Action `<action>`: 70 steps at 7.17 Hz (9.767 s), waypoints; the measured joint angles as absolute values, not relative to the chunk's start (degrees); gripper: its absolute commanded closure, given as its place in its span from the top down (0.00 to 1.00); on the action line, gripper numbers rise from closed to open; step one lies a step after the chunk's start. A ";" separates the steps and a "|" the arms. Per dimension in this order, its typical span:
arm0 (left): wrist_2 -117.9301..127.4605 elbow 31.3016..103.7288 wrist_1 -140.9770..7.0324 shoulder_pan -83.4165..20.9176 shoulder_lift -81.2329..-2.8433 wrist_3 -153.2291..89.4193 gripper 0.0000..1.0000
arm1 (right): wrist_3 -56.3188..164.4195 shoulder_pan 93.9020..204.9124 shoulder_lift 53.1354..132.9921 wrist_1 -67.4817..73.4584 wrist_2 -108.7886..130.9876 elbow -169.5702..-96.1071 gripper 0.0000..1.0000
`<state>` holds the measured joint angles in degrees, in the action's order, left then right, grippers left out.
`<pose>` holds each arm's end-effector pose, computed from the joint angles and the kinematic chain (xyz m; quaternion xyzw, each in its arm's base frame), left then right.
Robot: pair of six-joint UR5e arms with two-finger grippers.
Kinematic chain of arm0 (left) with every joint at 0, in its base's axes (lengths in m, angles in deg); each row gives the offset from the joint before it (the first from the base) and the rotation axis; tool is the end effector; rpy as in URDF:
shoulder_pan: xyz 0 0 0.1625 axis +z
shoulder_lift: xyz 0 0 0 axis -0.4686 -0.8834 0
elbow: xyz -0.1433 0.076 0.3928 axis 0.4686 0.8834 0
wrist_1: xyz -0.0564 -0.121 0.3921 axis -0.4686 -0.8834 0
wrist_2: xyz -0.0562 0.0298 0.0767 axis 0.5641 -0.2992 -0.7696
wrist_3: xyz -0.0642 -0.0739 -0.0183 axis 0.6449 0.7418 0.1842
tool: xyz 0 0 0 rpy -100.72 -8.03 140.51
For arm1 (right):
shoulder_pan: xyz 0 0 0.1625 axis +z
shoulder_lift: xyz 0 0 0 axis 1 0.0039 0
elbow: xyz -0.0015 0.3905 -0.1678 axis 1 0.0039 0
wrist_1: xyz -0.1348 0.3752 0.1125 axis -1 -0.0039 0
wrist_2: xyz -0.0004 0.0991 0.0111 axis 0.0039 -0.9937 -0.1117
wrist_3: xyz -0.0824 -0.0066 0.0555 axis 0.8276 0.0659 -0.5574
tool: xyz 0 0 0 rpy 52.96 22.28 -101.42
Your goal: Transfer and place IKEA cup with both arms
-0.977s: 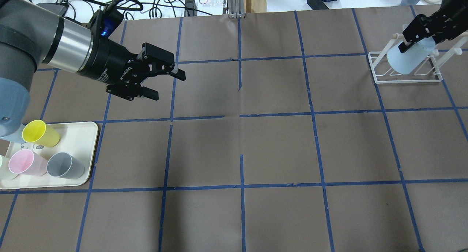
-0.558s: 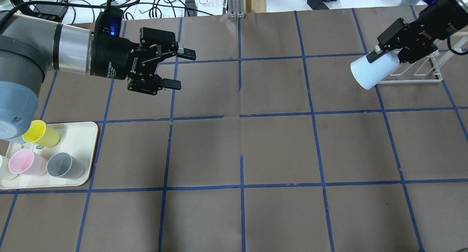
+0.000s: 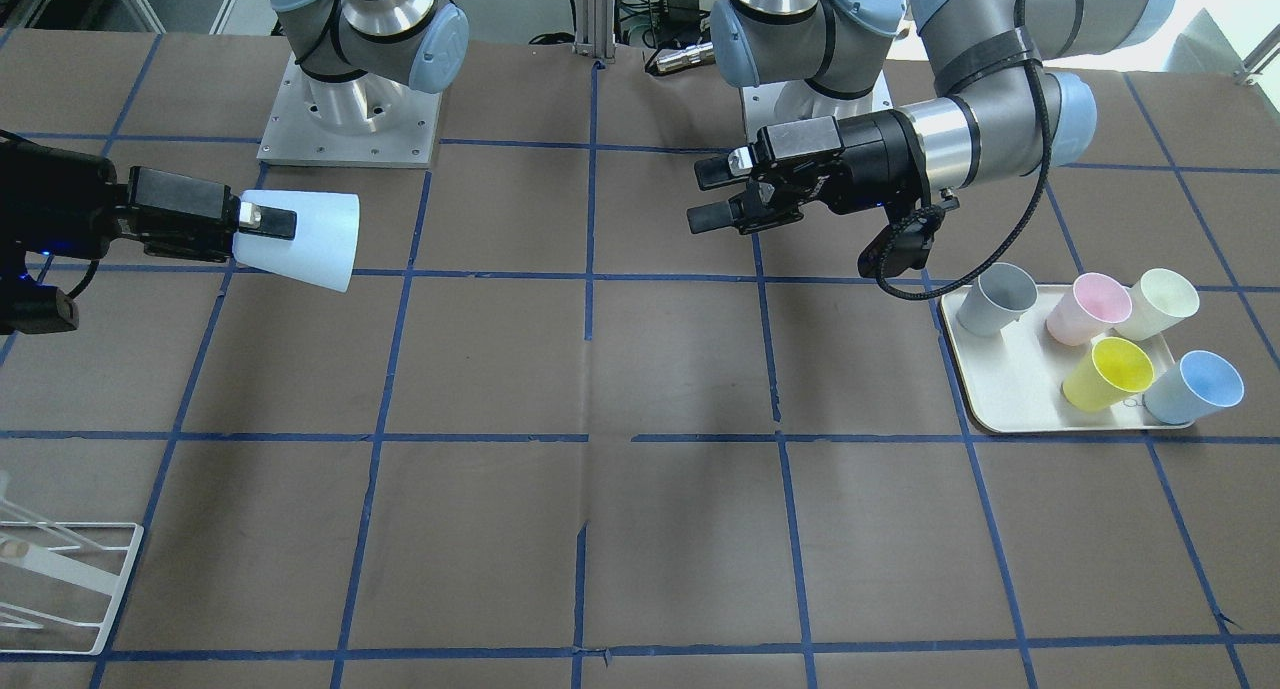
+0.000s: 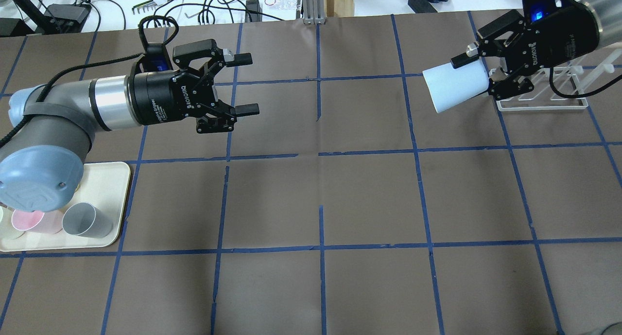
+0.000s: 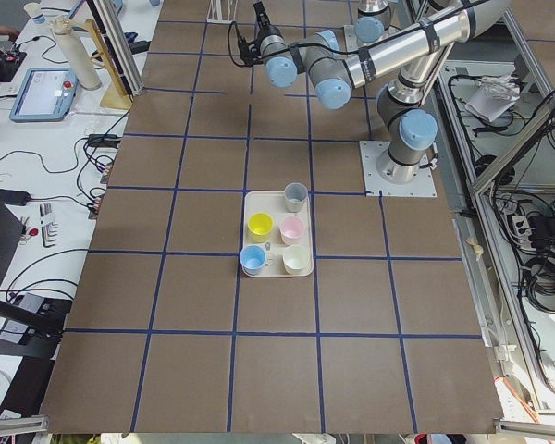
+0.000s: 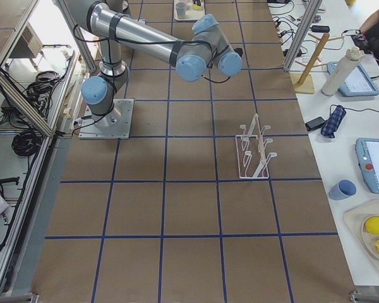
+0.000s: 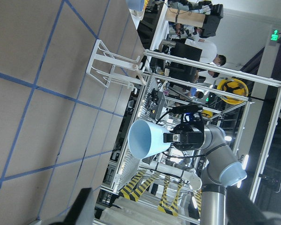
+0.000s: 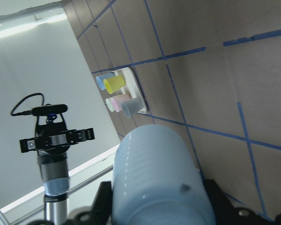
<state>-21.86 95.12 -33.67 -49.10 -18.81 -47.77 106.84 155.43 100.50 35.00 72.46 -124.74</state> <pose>-0.1323 -0.4622 0.3822 0.1796 -0.7141 -0.0322 0.6758 -0.0109 -0.5369 0.4086 0.1090 0.8219 0.1487 0.5390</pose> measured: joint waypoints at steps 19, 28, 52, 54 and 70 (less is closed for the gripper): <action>-5.31 96.78 -26.98 -57.75 -22.68 -57.29 0.37 | 115.21 177.05 100.00 45.02 51.79 -126.11 0.50; -5.34 96.78 -27.00 -57.75 -22.00 -56.72 0.26 | 114.78 176.99 100.07 45.07 51.86 -125.98 1.00; -113.89 82.95 -16.49 -36.50 -35.16 -88.09 0.00 | 64.05 184.76 105.61 -11.61 123.76 -123.15 1.00; -114.62 83.08 -15.16 -35.74 -38.13 -88.59 0.00 | 63.70 184.78 109.08 -12.13 123.69 -125.18 1.00; -109.95 72.29 -31.91 -51.07 -24.30 -68.46 1.00 | 63.96 184.76 110.97 -14.04 123.75 -127.73 1.00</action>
